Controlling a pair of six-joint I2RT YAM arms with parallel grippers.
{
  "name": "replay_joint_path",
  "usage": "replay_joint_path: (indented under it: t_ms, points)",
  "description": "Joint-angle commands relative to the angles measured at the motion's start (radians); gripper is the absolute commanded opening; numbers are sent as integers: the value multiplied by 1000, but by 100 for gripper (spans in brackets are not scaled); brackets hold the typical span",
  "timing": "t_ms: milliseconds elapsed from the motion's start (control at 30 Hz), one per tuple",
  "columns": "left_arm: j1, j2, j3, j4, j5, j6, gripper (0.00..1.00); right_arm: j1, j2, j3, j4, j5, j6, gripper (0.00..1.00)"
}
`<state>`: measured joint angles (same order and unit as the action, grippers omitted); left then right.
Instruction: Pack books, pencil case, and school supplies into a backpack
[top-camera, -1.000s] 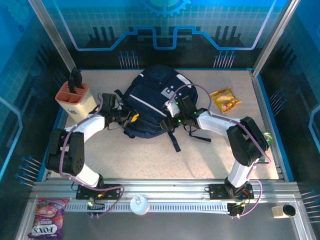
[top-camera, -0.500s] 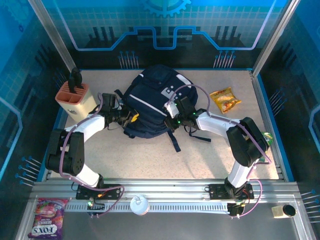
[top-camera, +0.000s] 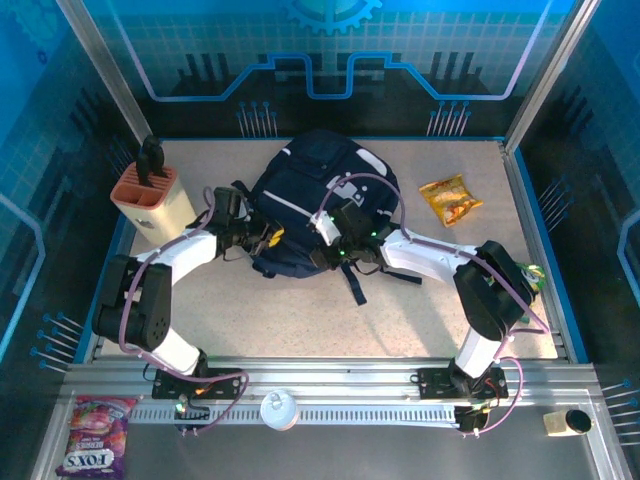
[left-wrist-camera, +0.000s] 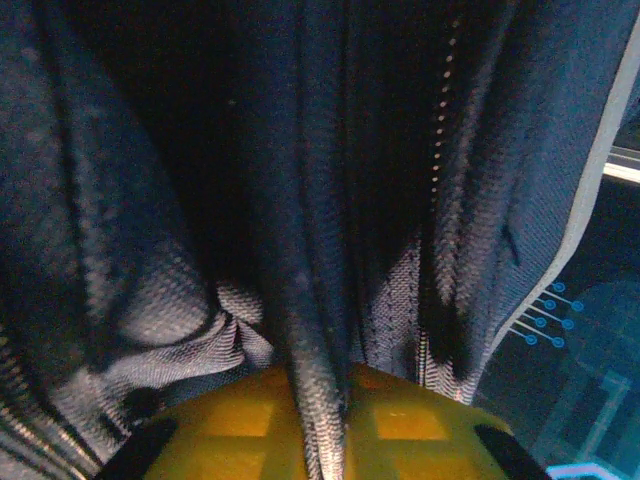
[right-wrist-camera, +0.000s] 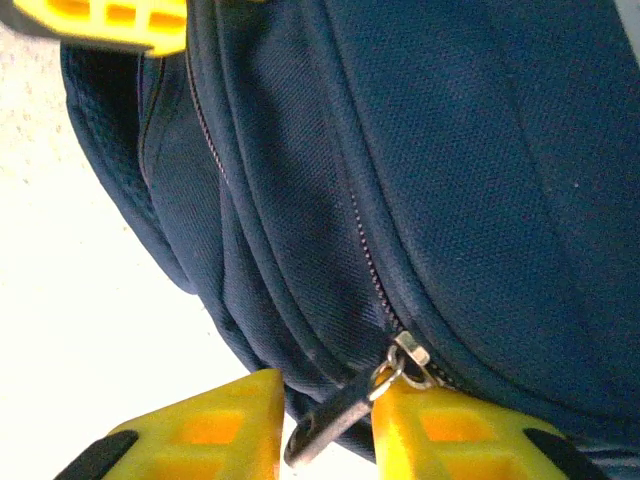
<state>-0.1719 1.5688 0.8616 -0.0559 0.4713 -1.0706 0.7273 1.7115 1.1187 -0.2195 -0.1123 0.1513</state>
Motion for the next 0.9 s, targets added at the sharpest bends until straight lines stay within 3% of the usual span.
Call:
replay_joint_path:
  t_ms: [0,200,400,633,867]
  points:
    - [-30,-52,-1,-46,-31,50,24,-22,-101,-50,50,-20,137,39]
    - [-48,-141,14,-215,-142,195,40,-145,-298,-267,217,-55,408,56]
    - [-188,-194,109,-363,-324,358,49,-280,-357,-378,320,-95,675,65]
    - [-429,-111,270,-476,-549,468,50,-336,-315,-385,369,-132,862,68]
    - [-578,54,422,-579,-721,519,46,-339,-261,-385,429,-154,933,67]
